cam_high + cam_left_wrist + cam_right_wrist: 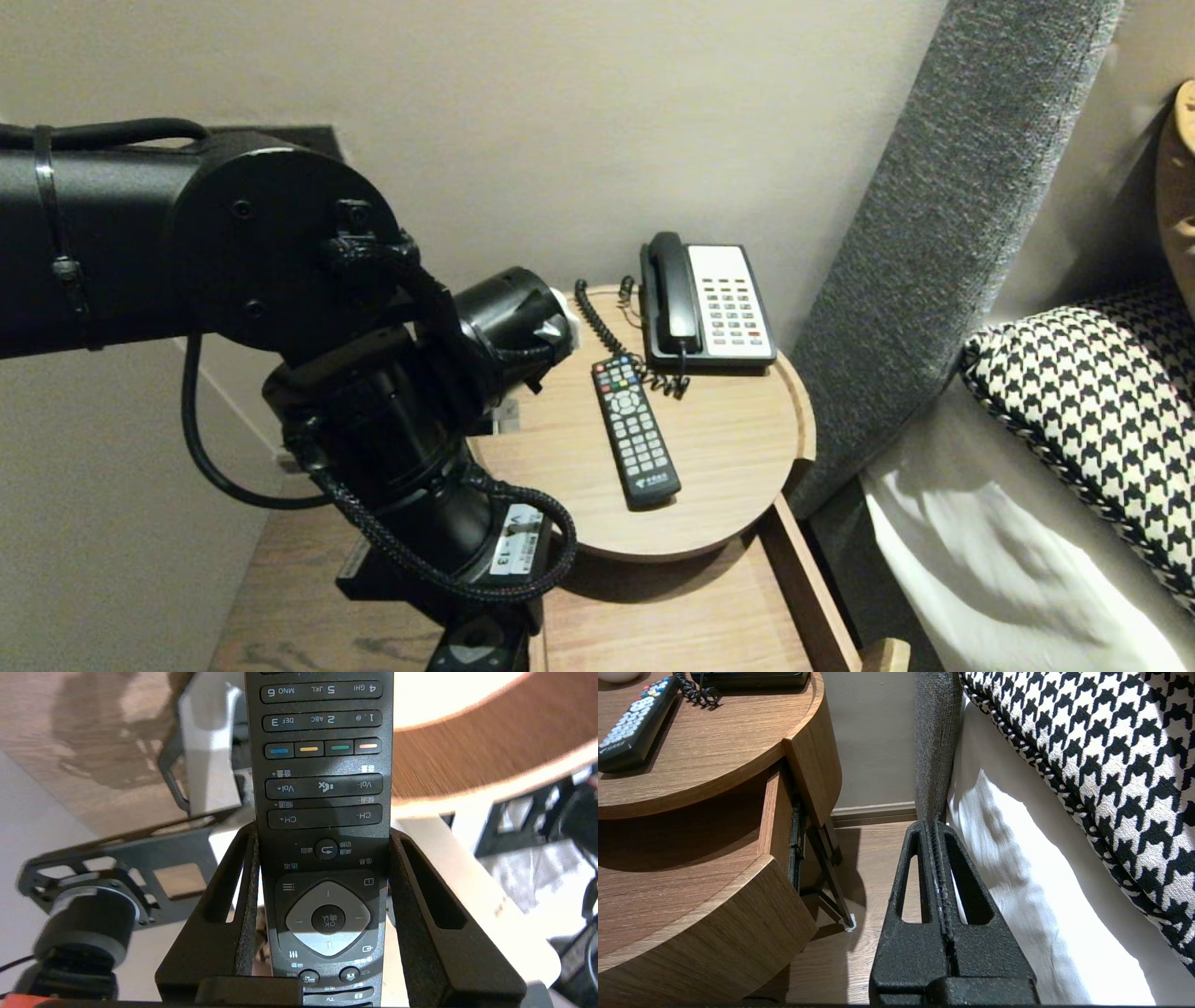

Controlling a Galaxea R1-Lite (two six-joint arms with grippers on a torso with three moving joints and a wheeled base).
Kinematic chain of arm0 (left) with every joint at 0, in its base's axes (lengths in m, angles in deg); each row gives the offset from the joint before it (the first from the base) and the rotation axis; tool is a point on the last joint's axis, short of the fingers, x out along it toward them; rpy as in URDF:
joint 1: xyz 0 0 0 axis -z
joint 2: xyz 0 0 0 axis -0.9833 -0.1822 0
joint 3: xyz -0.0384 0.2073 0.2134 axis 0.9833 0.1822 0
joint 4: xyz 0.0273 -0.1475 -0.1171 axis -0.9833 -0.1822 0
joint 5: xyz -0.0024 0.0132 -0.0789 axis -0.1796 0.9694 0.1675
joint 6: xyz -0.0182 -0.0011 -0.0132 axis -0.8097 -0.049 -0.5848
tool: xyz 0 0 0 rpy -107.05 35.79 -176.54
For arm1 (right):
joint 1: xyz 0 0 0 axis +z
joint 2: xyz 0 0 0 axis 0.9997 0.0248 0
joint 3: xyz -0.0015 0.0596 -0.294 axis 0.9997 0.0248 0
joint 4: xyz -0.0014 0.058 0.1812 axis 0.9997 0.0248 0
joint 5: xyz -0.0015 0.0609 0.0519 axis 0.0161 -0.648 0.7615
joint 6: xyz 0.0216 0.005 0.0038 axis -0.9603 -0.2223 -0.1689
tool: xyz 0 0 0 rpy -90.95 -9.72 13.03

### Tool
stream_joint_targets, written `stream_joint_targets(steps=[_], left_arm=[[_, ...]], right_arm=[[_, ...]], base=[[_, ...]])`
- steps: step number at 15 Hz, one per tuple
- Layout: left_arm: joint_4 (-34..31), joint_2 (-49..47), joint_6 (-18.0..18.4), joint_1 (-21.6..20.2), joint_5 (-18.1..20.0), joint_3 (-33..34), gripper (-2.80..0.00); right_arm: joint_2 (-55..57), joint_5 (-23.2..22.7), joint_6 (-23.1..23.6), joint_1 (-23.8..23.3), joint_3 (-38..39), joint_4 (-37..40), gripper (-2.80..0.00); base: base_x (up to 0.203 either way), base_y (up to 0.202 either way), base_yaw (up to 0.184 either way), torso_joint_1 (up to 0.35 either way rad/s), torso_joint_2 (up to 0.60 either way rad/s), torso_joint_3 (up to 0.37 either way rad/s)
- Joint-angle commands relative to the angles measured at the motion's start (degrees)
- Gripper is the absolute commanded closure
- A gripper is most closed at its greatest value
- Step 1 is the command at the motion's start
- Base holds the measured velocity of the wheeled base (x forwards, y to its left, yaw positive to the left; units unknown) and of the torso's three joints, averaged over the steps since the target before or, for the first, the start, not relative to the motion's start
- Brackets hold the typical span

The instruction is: Put the remote controls on the table in the drawer one by one

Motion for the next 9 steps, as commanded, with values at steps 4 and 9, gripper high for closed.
stream_joint_targets(steps=[4, 9], left_arm=[[0.37, -3.75, -0.64, 2.13, 0.39, 0.11, 0.0], [1.13, -6.82, -0.94, 3.25, 0.39, 0.13, 0.0]], right_arm=[[-0.01, 0.0, -0.01, 0.02, 2.29, -0.07, 0.0], [-0.01, 0.0, -0.05, 0.02, 2.29, -0.07, 0.0]], base=[[0.0, 0.0, 0.0, 0.0, 0.0, 0.0], [0.0, 0.0, 0.0, 0.0, 0.0, 0.0]])
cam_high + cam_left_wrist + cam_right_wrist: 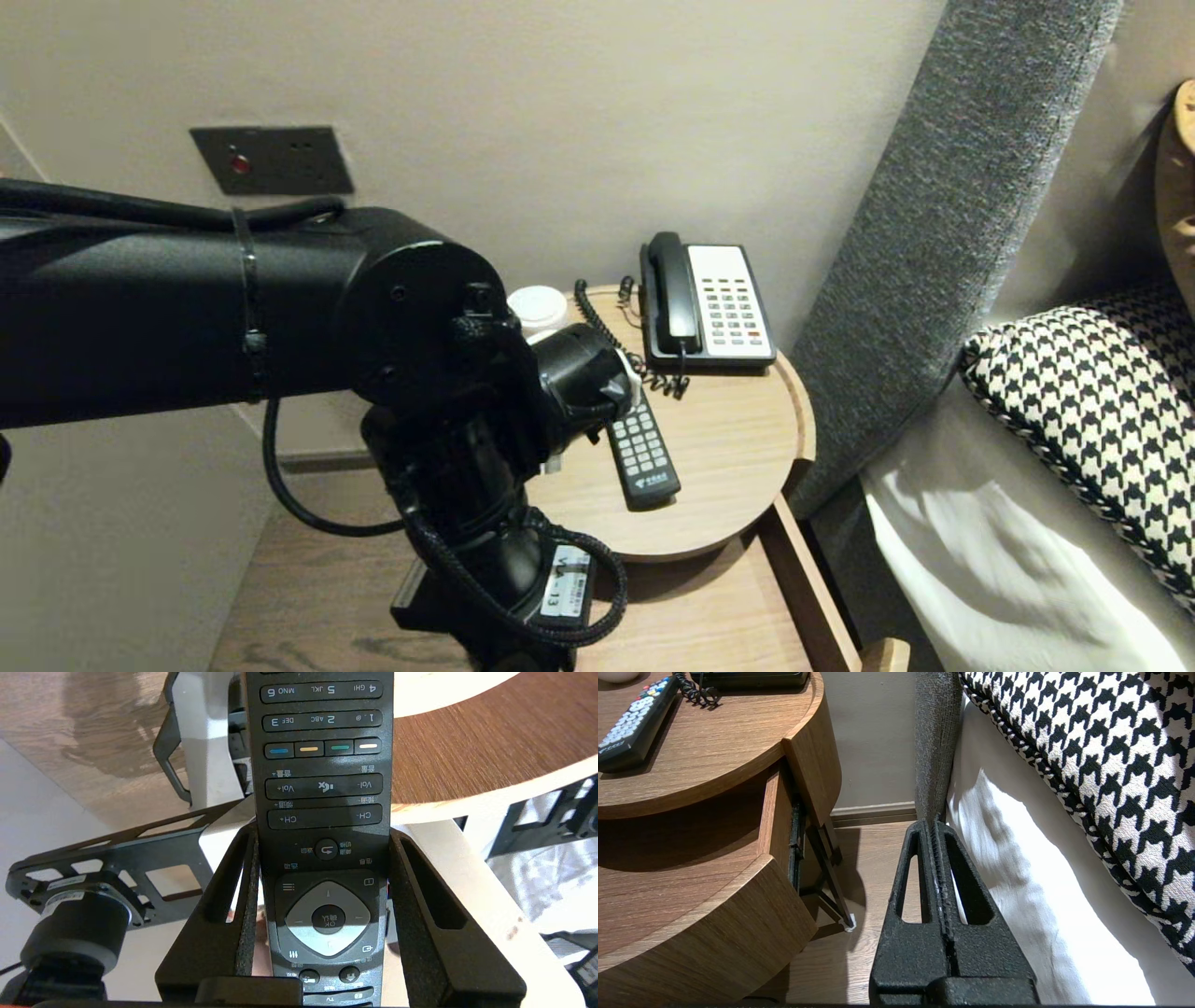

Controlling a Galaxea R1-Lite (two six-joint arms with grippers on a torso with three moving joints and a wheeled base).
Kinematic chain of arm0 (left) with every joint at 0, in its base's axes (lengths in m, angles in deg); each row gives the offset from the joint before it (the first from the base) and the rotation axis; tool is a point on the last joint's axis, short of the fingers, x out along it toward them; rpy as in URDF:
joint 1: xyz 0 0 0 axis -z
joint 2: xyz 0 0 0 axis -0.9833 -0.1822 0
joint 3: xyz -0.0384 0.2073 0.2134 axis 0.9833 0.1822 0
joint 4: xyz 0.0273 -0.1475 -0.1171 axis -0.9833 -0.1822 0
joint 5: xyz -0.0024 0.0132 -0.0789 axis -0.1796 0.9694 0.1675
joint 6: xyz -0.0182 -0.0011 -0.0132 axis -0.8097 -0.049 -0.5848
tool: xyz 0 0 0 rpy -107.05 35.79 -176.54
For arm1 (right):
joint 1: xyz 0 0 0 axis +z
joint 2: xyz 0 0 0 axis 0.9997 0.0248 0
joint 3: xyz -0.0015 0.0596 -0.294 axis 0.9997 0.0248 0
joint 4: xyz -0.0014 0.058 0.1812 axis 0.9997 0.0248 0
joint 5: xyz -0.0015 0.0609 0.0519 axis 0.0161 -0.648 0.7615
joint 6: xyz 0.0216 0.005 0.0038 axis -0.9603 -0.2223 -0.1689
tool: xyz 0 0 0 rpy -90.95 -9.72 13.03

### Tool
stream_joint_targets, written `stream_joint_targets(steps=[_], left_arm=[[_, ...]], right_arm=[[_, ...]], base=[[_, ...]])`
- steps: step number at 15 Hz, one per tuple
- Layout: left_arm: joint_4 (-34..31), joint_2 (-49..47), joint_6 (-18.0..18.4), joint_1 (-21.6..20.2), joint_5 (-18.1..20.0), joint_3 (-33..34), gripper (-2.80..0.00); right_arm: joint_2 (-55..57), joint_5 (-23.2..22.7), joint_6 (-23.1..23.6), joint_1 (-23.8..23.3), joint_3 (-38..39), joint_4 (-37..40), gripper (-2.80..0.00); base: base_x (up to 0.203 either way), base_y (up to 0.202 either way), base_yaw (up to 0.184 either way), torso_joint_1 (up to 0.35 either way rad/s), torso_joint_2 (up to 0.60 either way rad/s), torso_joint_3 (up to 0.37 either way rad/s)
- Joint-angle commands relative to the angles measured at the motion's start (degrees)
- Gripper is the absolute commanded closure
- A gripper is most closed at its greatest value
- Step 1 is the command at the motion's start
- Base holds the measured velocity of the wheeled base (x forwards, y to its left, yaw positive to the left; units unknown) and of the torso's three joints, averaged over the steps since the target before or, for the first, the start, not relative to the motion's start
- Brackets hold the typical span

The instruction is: Put the remote controls on the table in the drawer one by one

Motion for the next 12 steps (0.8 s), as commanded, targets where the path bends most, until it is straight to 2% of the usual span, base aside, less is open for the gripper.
stream_joint_targets(steps=[1, 12], left_arm=[[-0.23, -1.98, -0.28, 0.47, 0.03, -0.04, 0.0], [1.88, -8.86, -0.99, 2.48, 0.03, -4.34, 0.0]], right_arm=[[-0.01, 0.0, -0.05, 0.02, 2.29, -0.05, 0.0], [-0.01, 0.0, -0.05, 0.02, 2.29, -0.05, 0.0]], base=[[0.0, 0.0, 0.0, 0.0, 0.0, 0.0], [0.0, 0.0, 0.0, 0.0, 0.0, 0.0]])
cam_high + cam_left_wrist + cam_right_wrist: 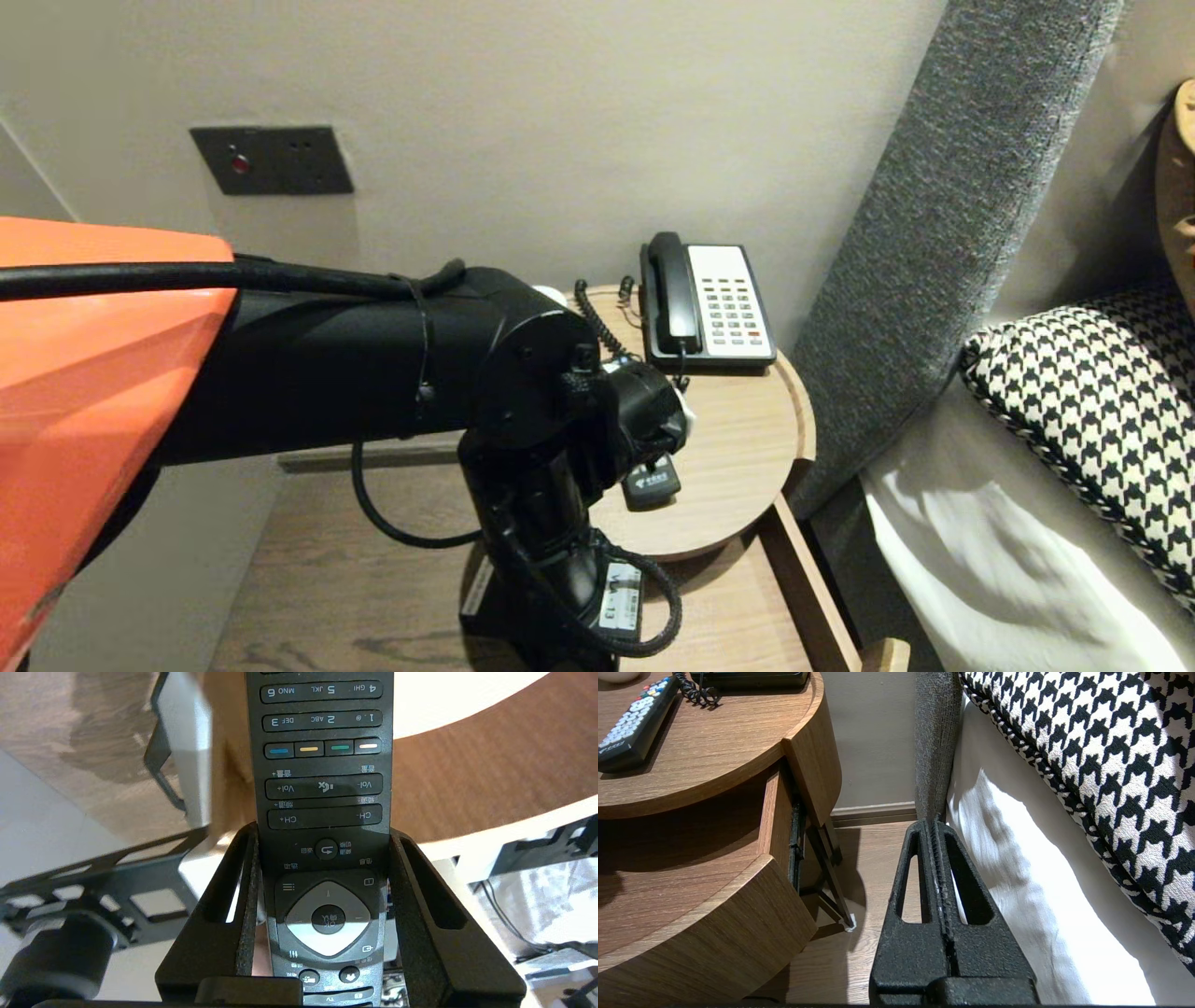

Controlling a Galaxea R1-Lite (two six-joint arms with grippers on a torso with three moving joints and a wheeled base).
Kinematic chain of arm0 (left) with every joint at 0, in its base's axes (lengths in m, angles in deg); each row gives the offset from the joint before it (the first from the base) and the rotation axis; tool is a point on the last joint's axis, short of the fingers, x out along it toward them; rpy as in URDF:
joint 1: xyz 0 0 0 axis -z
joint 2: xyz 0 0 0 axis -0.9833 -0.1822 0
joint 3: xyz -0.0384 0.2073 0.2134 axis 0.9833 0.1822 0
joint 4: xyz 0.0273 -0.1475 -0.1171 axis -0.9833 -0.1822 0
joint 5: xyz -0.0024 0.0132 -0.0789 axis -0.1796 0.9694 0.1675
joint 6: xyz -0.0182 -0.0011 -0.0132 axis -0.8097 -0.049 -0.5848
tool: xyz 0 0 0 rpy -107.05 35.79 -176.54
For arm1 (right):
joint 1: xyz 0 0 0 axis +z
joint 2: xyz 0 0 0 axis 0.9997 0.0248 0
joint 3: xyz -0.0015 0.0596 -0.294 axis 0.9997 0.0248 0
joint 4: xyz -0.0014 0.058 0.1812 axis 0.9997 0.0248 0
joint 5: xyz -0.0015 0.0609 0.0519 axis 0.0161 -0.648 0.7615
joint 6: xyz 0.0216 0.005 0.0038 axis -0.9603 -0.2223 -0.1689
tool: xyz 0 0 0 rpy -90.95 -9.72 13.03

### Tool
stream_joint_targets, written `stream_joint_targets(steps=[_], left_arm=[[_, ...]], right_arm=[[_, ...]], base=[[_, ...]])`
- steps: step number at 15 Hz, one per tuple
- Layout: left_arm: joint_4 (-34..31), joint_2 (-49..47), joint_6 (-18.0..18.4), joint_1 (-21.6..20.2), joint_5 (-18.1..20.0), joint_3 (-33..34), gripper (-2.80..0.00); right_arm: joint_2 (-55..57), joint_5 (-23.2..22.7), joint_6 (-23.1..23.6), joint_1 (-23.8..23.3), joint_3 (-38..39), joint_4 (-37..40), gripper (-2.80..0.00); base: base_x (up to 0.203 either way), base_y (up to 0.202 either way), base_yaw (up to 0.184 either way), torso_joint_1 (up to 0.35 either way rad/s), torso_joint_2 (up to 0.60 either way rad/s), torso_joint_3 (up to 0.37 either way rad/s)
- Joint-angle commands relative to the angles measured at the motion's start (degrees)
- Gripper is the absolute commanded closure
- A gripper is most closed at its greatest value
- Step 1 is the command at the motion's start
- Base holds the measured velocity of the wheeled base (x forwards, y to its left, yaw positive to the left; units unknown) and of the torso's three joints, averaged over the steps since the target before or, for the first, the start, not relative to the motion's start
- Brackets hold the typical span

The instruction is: Put the remote controls on the table in the drawer one by one

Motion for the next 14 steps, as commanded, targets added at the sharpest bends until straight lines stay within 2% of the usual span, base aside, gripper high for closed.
stream_joint_targets(steps=[1, 14], left_arm=[[-0.43, -2.23, -0.71, 0.21, 0.01, -1.3, 0.0], [0.08, -9.76, -0.94, 1.67, -0.89, -9.27, 0.0]], right_arm=[[-0.01, 0.0, -0.04, 0.03, 2.29, -0.04, 0.0], [-0.01, 0.0, -0.04, 0.03, 2.29, -0.04, 0.0]], base=[[0.0, 0.0, 0.0, 0.0, 0.0, 0.0], [0.0, 0.0, 0.0, 0.0, 0.0, 0.0]])
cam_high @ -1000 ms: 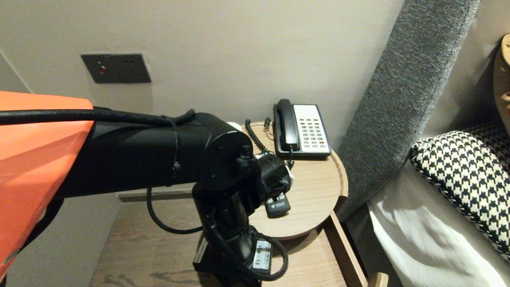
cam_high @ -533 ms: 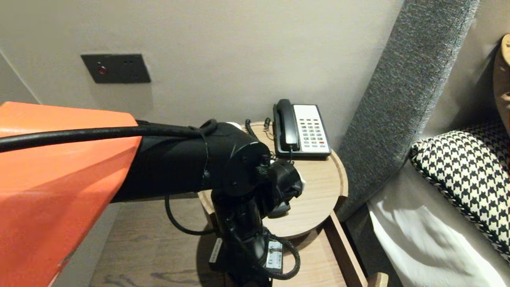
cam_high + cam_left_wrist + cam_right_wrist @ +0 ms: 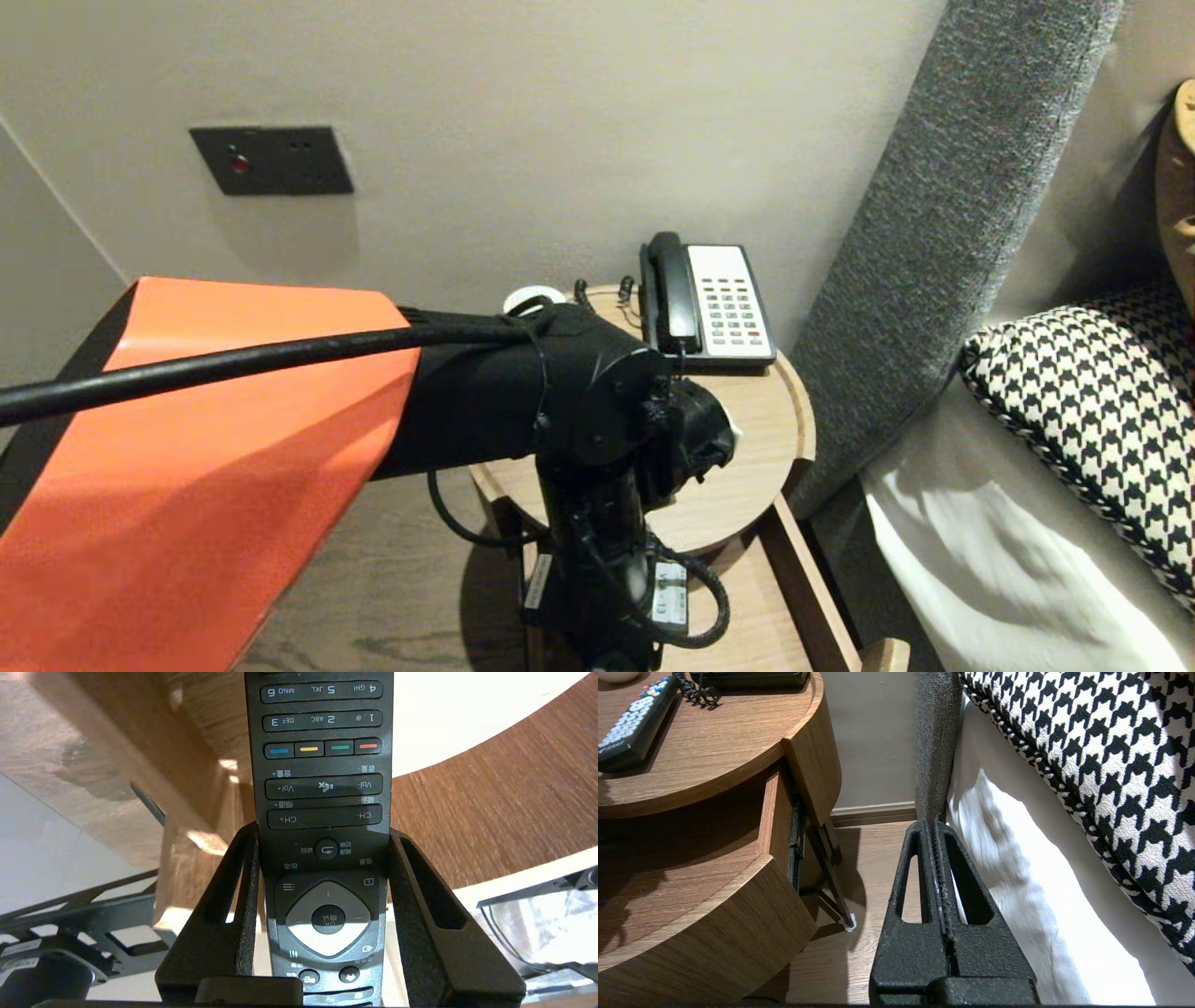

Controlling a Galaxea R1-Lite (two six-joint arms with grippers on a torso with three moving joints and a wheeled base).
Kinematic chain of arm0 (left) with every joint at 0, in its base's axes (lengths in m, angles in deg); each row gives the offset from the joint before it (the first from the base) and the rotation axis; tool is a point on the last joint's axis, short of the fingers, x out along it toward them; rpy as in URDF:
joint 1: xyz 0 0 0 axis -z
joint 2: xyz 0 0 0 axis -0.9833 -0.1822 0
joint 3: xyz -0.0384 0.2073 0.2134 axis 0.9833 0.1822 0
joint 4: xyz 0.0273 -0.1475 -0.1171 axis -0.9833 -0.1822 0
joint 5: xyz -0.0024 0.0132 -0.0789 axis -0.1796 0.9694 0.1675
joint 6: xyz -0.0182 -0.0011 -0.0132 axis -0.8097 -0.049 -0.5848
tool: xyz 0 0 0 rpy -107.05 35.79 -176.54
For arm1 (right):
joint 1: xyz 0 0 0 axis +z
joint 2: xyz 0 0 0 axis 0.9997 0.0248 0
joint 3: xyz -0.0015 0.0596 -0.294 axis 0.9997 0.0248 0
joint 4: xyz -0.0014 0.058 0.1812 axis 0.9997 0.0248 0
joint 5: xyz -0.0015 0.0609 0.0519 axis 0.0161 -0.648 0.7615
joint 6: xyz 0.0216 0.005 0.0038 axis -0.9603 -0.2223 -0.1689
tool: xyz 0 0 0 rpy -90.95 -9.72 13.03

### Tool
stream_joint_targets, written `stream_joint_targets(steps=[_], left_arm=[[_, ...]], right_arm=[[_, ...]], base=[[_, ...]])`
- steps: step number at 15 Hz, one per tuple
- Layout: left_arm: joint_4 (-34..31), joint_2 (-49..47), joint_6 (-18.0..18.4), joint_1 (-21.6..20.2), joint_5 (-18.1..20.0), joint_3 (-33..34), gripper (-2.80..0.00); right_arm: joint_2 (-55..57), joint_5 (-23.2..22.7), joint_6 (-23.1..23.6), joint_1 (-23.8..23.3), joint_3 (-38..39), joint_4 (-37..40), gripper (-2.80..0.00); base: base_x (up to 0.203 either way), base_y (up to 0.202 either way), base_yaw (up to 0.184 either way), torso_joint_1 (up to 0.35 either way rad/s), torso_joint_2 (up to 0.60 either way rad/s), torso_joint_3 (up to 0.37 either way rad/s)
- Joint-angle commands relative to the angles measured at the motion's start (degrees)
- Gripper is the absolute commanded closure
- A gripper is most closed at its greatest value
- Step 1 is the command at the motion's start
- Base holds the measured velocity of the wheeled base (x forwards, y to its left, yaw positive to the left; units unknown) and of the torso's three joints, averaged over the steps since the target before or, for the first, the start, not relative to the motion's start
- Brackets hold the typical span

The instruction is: Put the remote controls on the table in the drawer one by one

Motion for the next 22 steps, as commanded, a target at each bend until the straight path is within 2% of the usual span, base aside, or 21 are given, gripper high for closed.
stream_joint_targets(steps=[1, 9, 12, 14, 22], left_arm=[[-0.61, -2.0, -0.26, 0.58, -0.03, -1.53, 0.0], [0.58, -3.72, -0.41, 1.46, -2.39, -2.04, 0.0], [3.64, -4.95, -0.67, 2.06, -6.25, -1.87, 0.0], [4.19, -5.38, -0.68, 2.34, -7.38, -1.95, 0.0], [8.07, -7.51, -0.94, 2.6, -7.68, -2.04, 0.0]], right_arm=[[-0.01, 0.0, 0.04, 0.02, 2.29, -0.04, 0.0], [-0.01, 0.0, -0.05, 0.02, 2.29, -0.04, 0.0], [-0.01, 0.0, -0.05, 0.02, 2.29, -0.04, 0.0], [-0.01, 0.0, -0.05, 0.02, 2.29, -0.04, 0.0], [-0.01, 0.0, -0.05, 0.02, 2.29, -0.04, 0.0]], base=[[0.0, 0.0, 0.0, 0.0, 0.0, 0.0], [0.0, 0.0, 0.0, 0.0, 0.0, 0.0], [0.0, 0.0, 0.0, 0.0, 0.0, 0.0], [0.0, 0.0, 0.0, 0.0, 0.0, 0.0], [0.0, 0.0, 0.0, 0.0, 0.0, 0.0]])
